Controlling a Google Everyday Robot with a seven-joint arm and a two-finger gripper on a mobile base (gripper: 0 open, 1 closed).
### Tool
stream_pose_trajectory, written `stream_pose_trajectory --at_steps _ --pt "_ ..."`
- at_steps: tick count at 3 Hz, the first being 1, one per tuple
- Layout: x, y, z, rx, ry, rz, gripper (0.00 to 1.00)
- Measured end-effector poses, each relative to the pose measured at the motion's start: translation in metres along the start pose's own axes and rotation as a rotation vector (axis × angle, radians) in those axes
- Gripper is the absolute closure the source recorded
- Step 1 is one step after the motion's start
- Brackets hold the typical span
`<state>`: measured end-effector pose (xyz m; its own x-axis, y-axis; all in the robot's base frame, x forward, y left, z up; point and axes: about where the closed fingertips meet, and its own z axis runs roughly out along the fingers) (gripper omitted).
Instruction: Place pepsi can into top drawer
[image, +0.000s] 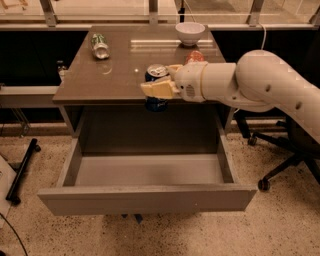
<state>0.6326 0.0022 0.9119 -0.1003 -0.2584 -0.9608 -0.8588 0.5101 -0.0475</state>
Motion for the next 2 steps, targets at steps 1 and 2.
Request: stream_pose_trajectory --at_steps 1,2 --pt "0.032 0.024 -0.034 0.007 -0.005 0.014 1.0" --pt "0.071 0.034 -0.04 0.03 -0.009 0.044 1.0"
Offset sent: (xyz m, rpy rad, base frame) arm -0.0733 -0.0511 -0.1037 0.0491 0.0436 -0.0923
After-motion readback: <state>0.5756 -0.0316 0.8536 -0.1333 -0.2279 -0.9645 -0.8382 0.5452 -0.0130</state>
